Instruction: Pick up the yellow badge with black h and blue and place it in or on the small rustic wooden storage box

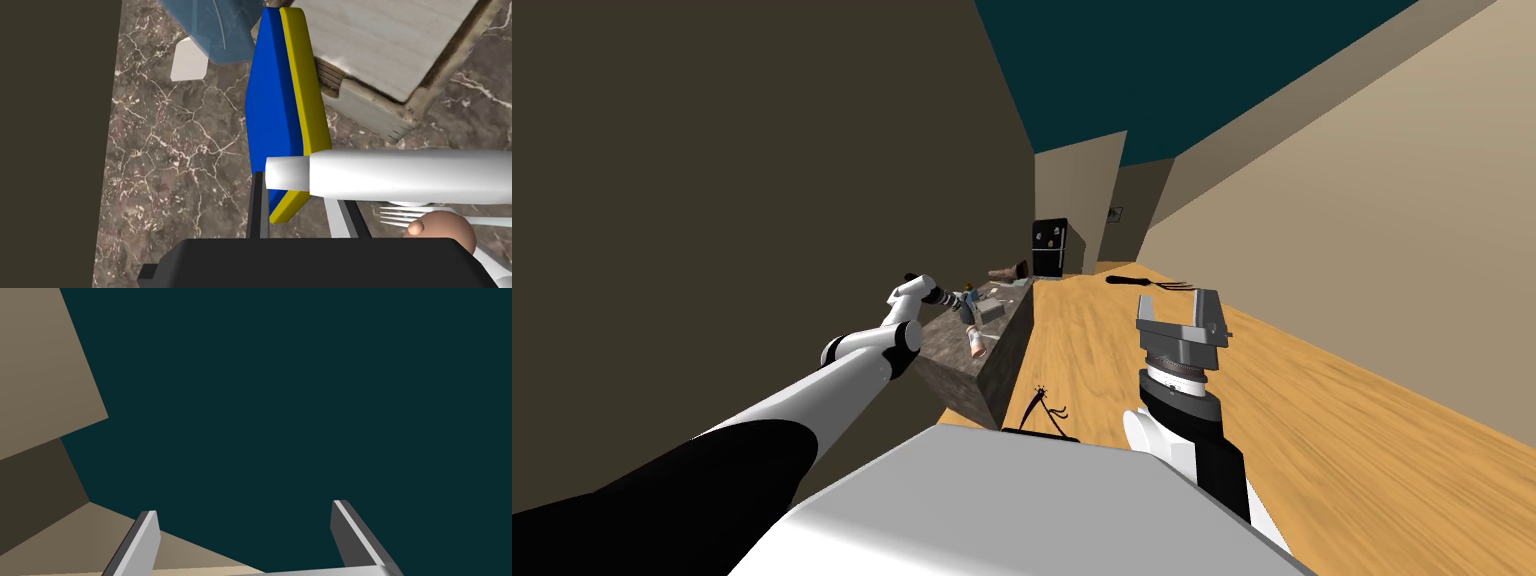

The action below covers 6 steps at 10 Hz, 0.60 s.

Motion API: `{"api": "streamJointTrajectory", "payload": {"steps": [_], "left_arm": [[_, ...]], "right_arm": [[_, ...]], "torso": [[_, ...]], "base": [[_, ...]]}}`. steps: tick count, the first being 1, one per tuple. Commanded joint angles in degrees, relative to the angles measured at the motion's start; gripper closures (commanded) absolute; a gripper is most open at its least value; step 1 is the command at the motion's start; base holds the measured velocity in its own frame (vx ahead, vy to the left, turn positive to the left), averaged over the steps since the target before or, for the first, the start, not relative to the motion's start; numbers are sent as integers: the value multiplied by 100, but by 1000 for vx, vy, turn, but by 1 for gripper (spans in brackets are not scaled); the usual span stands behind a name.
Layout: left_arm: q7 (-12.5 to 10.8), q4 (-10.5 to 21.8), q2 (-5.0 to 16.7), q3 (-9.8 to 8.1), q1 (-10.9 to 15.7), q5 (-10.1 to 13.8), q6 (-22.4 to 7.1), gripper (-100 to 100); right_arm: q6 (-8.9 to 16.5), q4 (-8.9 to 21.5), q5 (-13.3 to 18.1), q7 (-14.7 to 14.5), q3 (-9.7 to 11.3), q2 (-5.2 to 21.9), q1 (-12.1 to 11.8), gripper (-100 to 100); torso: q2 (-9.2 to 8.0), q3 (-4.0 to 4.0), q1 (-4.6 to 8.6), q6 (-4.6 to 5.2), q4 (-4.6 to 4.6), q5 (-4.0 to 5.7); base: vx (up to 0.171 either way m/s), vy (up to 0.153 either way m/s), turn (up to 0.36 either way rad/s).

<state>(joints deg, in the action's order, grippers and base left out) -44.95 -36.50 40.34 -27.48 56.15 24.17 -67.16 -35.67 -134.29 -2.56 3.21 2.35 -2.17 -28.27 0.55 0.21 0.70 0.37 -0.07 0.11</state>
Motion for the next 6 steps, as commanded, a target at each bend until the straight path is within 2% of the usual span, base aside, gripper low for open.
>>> {"api": "streamJointTrajectory", "payload": {"steps": [1,2,3,4,5,6], "left_arm": [[-27,286,97,-104,286,-94,-281,100],[-33,504,156,-157,487,-145,-423,100],[-33,504,156,-157,491,-145,-423,100],[-39,653,208,-205,644,-192,-556,100],[-39,671,208,-205,644,-192,-556,100],[-44,824,252,-245,783,-234,-678,100]], "right_arm": [[0,0,0,0,0,0,0,0],[0,0,0,0,0,0,0,0],[0,0,0,0,0,0,0,0],[0,0,0,0,0,0,1,0],[0,0,0,0,0,1,1,0],[0,0,0,0,-1,1,1,0]], "torso": [[0,0,0,0,0,0],[9,4,-2,5,1,-2],[8,5,-6,8,2,-6],[-11,-3,-23,4,2,-12],[-34,-17,-39,0,-3,-17],[-45,-23,-46,-4,-5,-20]], "base": [[179,-84,-27],[168,-68,-50],[96,-32,-31],[28,1,-45],[23,1,-33],[45,0,-29]]}}
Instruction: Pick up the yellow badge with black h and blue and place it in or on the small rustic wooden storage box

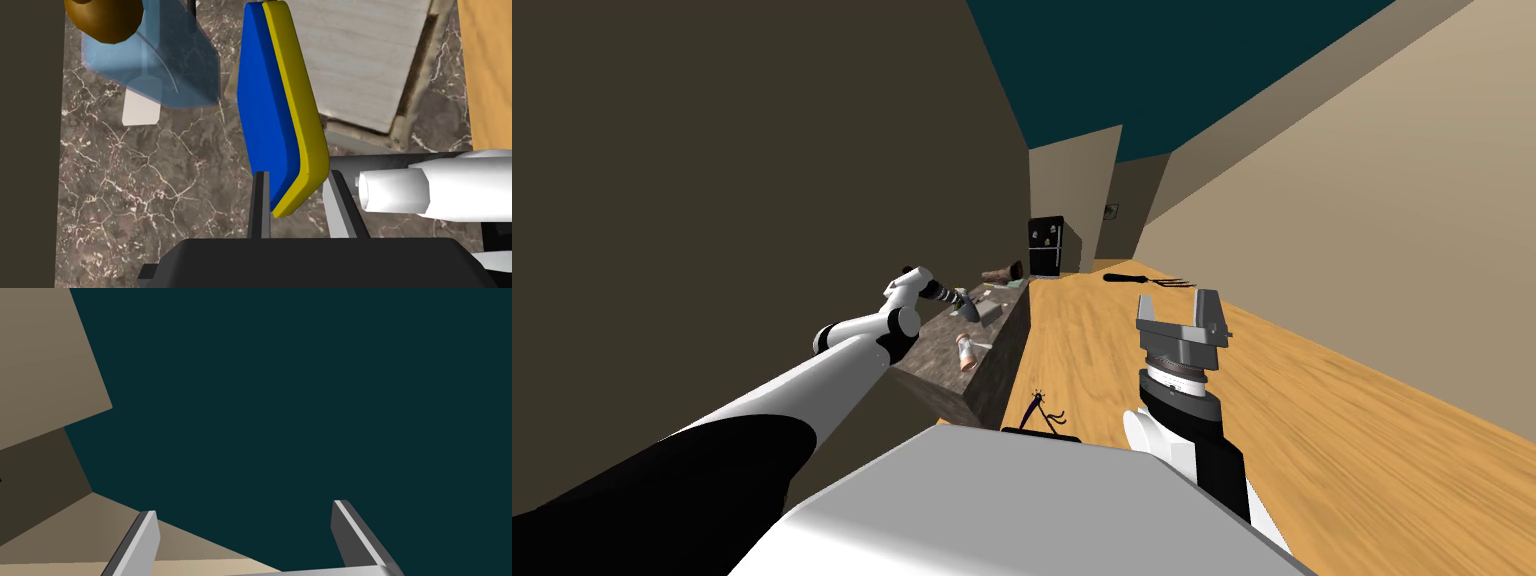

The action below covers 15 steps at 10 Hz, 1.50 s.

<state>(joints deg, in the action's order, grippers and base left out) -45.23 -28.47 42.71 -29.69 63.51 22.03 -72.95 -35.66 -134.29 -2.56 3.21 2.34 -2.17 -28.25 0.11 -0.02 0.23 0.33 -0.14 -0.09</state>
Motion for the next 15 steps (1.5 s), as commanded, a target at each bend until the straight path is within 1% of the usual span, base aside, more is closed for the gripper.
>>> {"api": "streamJointTrajectory", "payload": {"steps": [1,2,4,5,7,10,11,12,15], "left_arm": [[-21,158,53,-59,172,-57,-209,100],[-26,278,84,-87,280,-89,-307,100],[-26,278,84,-87,280,-89,-307,100],[-30,379,109,-109,371,-116,-390,100],[-30,379,109,-109,371,-116,-390,100],[-37,563,153,-146,540,-163,-546,100],[-49,452,126,-149,461,-149,-553,100],[-52,446,130,-152,466,-148,-569,-100],[-52,446,129,-152,467,-148,-567,-100]], "right_arm": [[0,0,0,0,0,0,0,0],[0,0,0,0,0,0,0,0],[0,0,0,0,0,0,0,0],[0,0,0,0,0,0,0,0],[0,0,0,0,0,0,0,0],[0,0,0,0,0,0,0,0],[0,0,0,0,0,0,0,0],[0,0,0,0,0,0,0,0],[0,0,0,0,0,0,1,0]], "torso": [[0,0,0,0,0,0],[5,2,1,2,0,1],[-3,-1,0,2,-1,-1],[-5,-3,-1,-1,-2,-1],[-1,-2,-4,4,-3,0],[8,2,4,9,-4,4],[22,9,3,11,-2,5],[9,6,-1,14,0,0],[-2,-2,-2,12,-3,0]], "base": [[72,-1,-39],[51,7,-63],[32,-8,-5],[38,-8,-2],[48,-5,-9],[68,-10,3],[24,6,-21],[0,0,0],[0,0,0]]}}
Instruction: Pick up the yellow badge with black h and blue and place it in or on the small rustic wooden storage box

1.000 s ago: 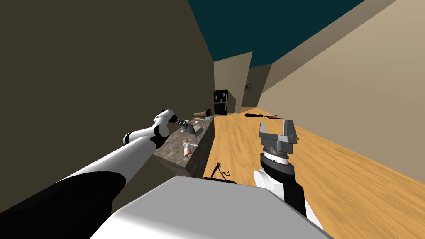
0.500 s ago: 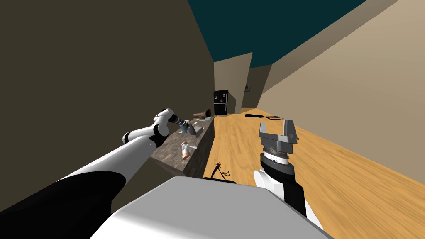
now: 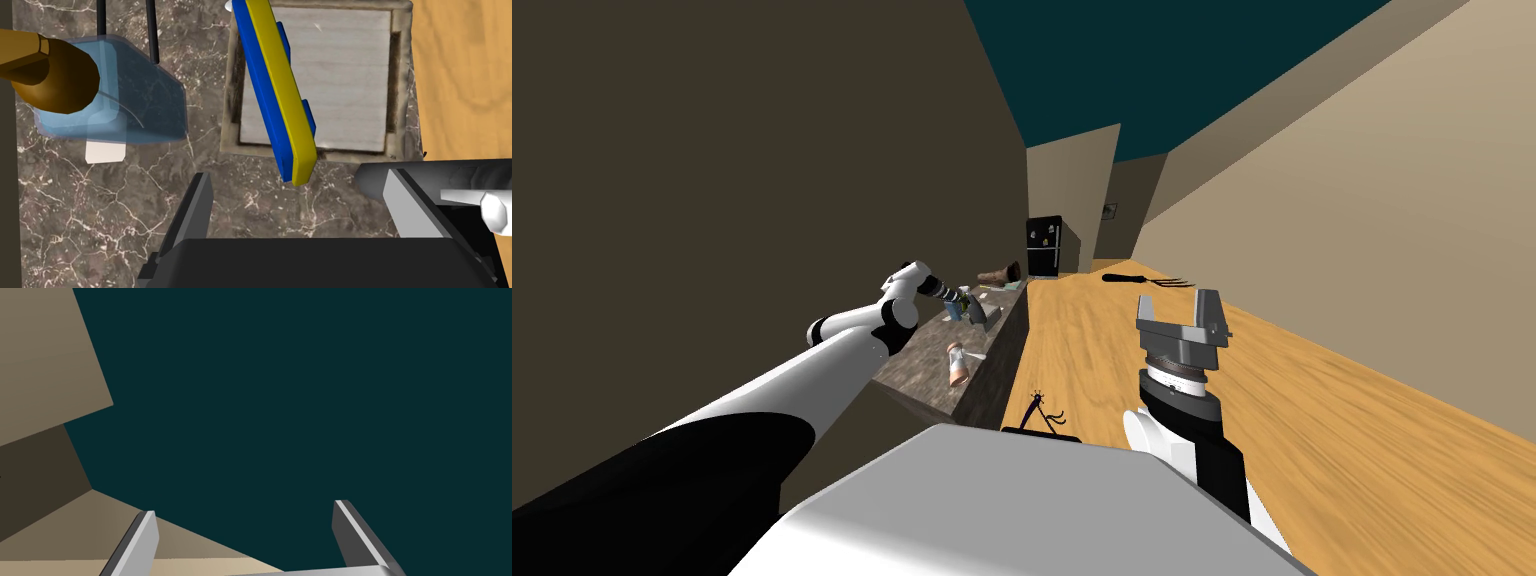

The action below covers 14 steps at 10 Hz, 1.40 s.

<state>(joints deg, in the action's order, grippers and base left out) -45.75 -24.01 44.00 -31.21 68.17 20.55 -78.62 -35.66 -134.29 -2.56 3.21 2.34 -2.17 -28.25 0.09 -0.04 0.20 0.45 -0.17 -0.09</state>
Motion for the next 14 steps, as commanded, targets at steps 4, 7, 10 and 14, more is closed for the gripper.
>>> {"api": "streamJointTrajectory", "payload": {"steps": [4,7,10,14], "left_arm": [[-96,-73,171,39,217,-57,-320,-100],[-154,-116,273,62,348,-91,-512,-100],[-192,-230,290,65,362,-101,-614,-100],[-209,-262,287,63,354,-100,-653,0]], "right_arm": [[0,0,0,0,0,0,0,0],[0,0,0,0,0,0,0,0],[0,0,0,0,0,0,0,0],[0,0,0,0,0,0,0,0]], "torso": [[0,-1,0,0,-1,1],[-1,-1,0,0,0,0],[-1,0,0,0,0,0],[0,0,0,0,0,0]], "base": [[2,3,-9],[1,2,-7],[1,1,-5],[0,0,0]]}}
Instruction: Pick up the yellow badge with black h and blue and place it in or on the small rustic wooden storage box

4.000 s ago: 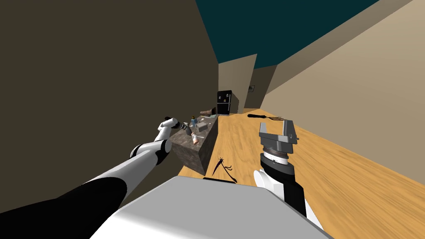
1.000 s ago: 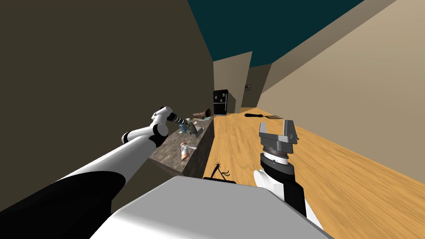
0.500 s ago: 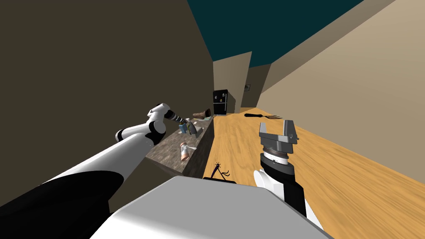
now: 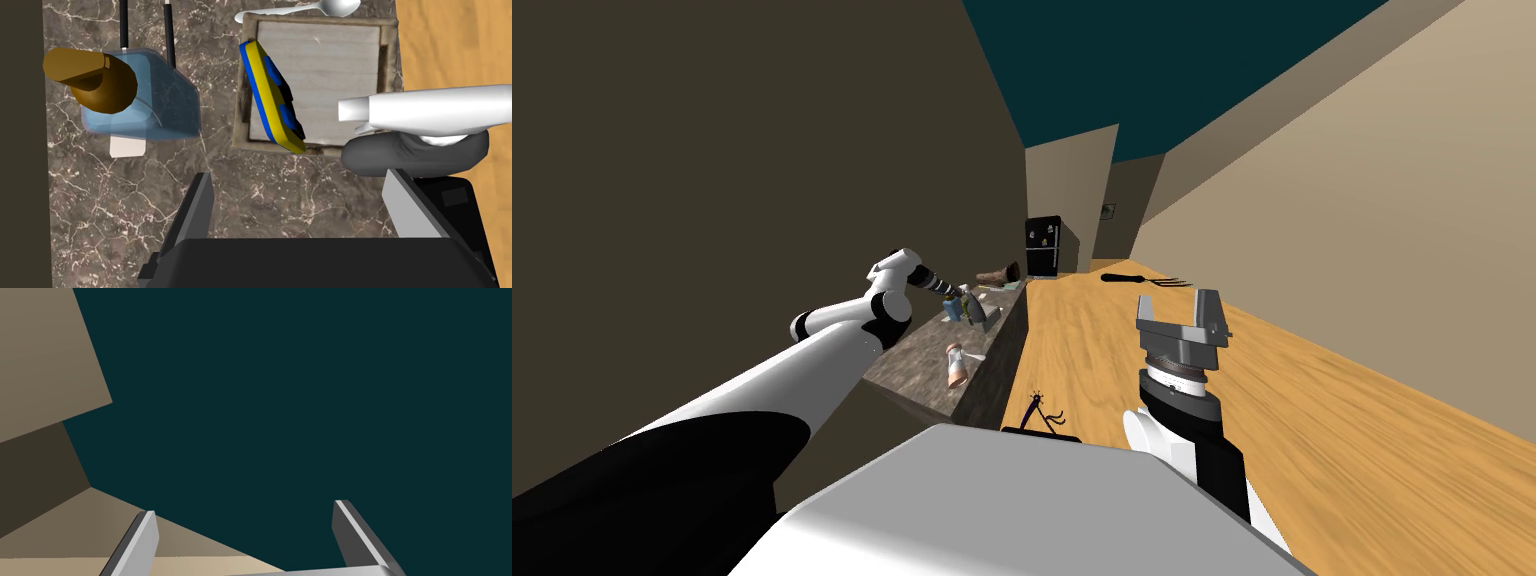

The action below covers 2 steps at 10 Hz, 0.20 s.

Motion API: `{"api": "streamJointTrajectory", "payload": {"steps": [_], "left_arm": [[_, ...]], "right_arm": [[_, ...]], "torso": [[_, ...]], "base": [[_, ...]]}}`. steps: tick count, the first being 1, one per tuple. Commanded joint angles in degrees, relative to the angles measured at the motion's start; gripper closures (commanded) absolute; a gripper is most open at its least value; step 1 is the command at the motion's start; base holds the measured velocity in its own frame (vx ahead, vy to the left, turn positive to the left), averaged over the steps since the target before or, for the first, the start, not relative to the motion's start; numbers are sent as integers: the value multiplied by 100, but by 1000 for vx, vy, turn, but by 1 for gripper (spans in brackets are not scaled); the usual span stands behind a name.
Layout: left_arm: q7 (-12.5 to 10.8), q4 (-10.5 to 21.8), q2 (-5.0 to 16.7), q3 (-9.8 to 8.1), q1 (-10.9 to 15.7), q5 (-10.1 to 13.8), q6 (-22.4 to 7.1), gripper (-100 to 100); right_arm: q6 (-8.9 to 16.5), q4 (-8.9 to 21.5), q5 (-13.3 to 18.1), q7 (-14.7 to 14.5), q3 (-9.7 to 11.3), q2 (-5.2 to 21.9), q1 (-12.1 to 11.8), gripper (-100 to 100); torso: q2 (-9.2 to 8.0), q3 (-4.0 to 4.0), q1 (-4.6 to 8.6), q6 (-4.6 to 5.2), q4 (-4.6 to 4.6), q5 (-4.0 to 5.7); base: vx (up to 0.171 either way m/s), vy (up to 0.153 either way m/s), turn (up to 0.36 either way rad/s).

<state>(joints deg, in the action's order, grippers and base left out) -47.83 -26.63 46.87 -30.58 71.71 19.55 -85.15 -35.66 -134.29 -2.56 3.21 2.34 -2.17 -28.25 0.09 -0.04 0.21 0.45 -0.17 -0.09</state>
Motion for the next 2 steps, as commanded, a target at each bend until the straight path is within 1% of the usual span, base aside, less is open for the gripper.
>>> {"api": "streamJointTrajectory", "payload": {"steps": [1,2], "left_arm": [[0,0,0,0,0,0,0,0],[0,0,0,0,0,0,0,0]], "right_arm": [[0,0,0,0,0,0,0,0],[0,0,0,0,0,0,0,0]], "torso": [[0,0,0,0,0,0],[0,0,0,0,0,0]], "base": [[0,0,0],[0,0,0]]}}
